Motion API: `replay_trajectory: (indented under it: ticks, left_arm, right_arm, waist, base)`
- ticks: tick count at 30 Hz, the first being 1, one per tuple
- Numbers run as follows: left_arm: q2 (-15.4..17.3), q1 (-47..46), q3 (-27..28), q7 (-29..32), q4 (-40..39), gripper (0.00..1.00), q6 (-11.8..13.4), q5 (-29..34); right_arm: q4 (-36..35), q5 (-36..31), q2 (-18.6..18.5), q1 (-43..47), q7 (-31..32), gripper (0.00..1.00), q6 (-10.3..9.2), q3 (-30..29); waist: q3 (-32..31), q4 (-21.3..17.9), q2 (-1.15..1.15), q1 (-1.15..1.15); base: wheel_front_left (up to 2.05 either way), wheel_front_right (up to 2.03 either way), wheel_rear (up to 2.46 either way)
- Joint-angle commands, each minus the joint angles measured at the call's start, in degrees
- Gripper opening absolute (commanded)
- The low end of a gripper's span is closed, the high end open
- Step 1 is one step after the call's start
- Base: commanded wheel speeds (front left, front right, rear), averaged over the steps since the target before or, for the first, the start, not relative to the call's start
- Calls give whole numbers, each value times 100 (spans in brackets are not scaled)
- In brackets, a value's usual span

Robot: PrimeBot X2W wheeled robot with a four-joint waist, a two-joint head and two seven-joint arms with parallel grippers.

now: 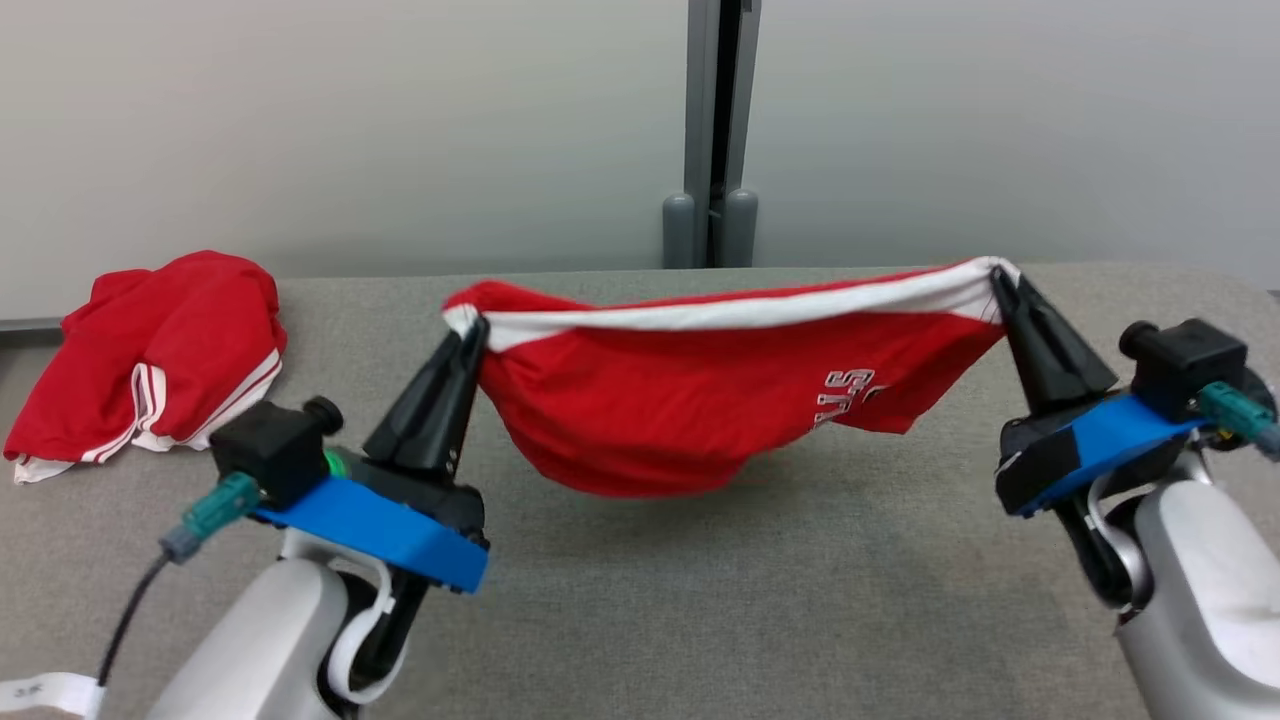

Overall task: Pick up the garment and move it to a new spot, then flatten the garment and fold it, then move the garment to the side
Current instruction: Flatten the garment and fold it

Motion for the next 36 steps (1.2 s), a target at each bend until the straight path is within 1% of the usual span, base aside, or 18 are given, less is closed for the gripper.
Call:
replay_trajectory:
  ticks: [1,4,9,11,14,16,17,20,22,25,28,31,33,36]
  left_arm:
    - [80,-116,112,27,-293,0,65,-40]
    - [303,-260,296,229,-1050,0,212,-62]
    - [619,-568,506,768,-2173,0,443,-109]
    - [718,-708,581,984,-2475,0,512,-160]
    - [825,-964,639,1234,-2649,0,577,-134]
    - [822,-1155,648,1349,-2571,0,580,-181]
    - [826,-1288,655,1402,-2501,0,568,-183]
    - [781,-1725,619,1524,-2178,0,475,-146]
    - [731,-2065,604,1619,-1868,0,408,-121]
    - [683,-2731,637,1688,-1388,0,345,-38]
    - [555,-3416,721,1520,-972,0,298,101]
    - [426,-3932,810,1263,-718,0,280,207]
    - [294,-4118,844,1056,-606,0,261,222]
    - [81,-3902,762,885,-388,0,196,43]
  right_arm:
    - [-377,-101,-88,125,83,0,1,-111]
    - [-1457,-206,-62,245,355,0,1,-383]
    - [-3132,-338,43,486,1052,0,1,-708]
    - [-3560,-302,91,540,1326,0,1,-785]
    - [-3831,-339,105,493,1621,0,1,-883]
    - [-3772,-254,168,358,1703,0,1,-915]
    - [-3700,-280,135,265,1739,0,1,-907]
    - [-3325,-243,151,-161,1729,0,1,-797]
    - [-3021,-324,168,-614,1646,0,1,-771]
    - [-2498,-509,298,-1405,1412,0,1,-835]
    - [-2076,-786,427,-2213,1041,0,1,-990]
    - [-1876,-981,596,-2823,673,0,1,-1204]
    - [-1831,-1054,706,-3050,449,0,1,-1340]
    - [-1755,-1109,841,-2956,238,0,1,-1332]
  waist:
    - [-82,-77,0,1]
    - [-109,-148,0,1]
    - [-22,-271,0,1]
    - [79,-325,0,1]
    - [319,-399,0,1]
    - [517,-444,0,1]
    - [640,-471,0,1]
    - [992,-564,0,1]
    - [1211,-649,0,1]
    - [1534,-789,0,1]
    - [1812,-888,0,1]
    - [2045,-962,0,1]
    - [2153,-978,0,1]
    - [2241,-967,0,1]
  base:
    - [0,0,0]
    - [0,0,0]
    - [0,0,0]
    - [0,0,0]
    - [0,0,0]
    - [0,0,0]
    - [0,0,0]
    - [0,0,0]
    - [0,0,0]
    - [0,0,0]
    - [0,0,0]
    - [0,0,0]
    - [0,0,0]
    - [0,0,0]
